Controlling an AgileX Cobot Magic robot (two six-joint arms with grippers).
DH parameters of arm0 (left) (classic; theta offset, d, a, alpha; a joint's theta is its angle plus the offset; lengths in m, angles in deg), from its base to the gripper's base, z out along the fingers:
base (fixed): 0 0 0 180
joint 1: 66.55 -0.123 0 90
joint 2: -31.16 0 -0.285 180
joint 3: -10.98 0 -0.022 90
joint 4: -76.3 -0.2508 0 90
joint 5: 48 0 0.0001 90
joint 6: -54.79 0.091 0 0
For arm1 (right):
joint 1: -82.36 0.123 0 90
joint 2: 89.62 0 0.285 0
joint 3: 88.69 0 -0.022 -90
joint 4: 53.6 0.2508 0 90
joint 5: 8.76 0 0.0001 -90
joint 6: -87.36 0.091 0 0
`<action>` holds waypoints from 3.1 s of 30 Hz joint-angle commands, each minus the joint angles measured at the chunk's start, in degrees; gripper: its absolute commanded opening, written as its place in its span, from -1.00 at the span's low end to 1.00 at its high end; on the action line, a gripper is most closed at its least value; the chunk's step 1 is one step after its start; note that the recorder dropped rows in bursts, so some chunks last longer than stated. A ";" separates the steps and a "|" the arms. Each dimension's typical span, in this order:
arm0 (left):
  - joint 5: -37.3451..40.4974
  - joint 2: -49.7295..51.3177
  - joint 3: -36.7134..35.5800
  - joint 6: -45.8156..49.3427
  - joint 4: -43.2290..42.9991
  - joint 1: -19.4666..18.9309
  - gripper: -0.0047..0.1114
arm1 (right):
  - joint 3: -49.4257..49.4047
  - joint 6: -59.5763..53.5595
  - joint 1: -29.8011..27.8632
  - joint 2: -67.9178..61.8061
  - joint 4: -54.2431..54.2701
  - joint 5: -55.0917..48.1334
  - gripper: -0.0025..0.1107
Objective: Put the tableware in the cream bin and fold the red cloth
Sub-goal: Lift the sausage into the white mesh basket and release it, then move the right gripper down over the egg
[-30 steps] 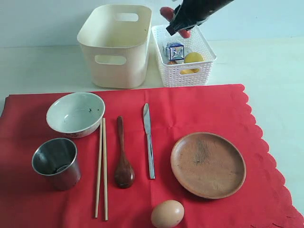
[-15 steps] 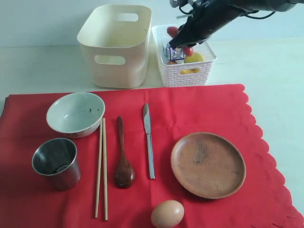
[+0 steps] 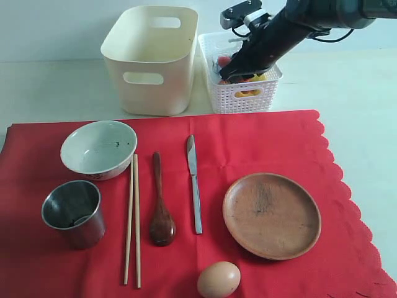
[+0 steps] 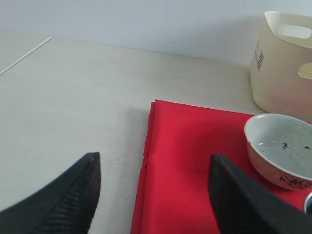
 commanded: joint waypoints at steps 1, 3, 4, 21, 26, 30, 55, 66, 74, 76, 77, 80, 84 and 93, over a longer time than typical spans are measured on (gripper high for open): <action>-0.33 -0.35 0.02 0.32 -0.27 -0.08 0.14 | 0.04 0.50 -0.15 0.33 0.38 0.33 -0.20; -0.33 -0.35 0.02 0.32 -0.27 -0.08 0.14 | 0.14 1.15 -0.15 0.33 0.38 0.33 -0.05; -0.33 -0.35 0.02 0.32 -0.27 -0.08 0.14 | 0.14 1.15 -0.15 0.33 0.38 0.05 0.01; -0.33 -0.35 0.02 0.32 -0.27 -0.08 0.14 | 0.14 11.68 -0.15 11.88 0.38 -12.37 0.15; -0.33 -0.35 0.02 0.32 -0.27 -0.08 0.14 | 0.14 11.68 -0.15 15.74 0.38 -22.35 0.14; -0.33 -0.35 0.02 0.32 -0.27 -0.08 0.14 | 0.04 13.30 -0.15 18.49 0.38 -30.20 0.13; -0.33 -0.35 0.02 0.32 -0.27 -0.08 0.14 | 0.04 20.72 -0.15 42.60 2.67 -35.09 0.09; -0.33 -0.35 0.02 0.32 -0.27 -0.08 0.14 | -10.06 19.97 -0.15 50.76 4.25 -35.09 0.09; -0.33 -0.35 0.02 0.32 -0.27 -0.08 0.14 | -26.05 12.32 -0.15 58.21 10.38 -35.09 0.09; -0.33 -0.35 0.02 0.32 -0.27 -0.08 0.14 | -29.79 9.63 -0.15 59.49 12.59 -35.09 0.09; -0.33 -0.35 0.02 0.32 -0.27 -0.08 0.14 | -31.83 8.08 -0.15 60.12 13.95 -35.09 0.09; -0.33 -0.35 0.02 0.32 -0.27 -0.08 0.14 | -37.57 3.42 -0.15 61.40 17.65 -35.09 0.09; -0.33 -0.35 0.02 0.32 -0.27 -0.08 0.14 | -43.56 -2.16 -0.15 62.10 21.40 -35.09 0.09; -0.33 -0.35 0.02 0.32 -0.27 -0.08 0.14 | -53.31 -16.01 -0.15 62.10 24.80 -33.84 0.09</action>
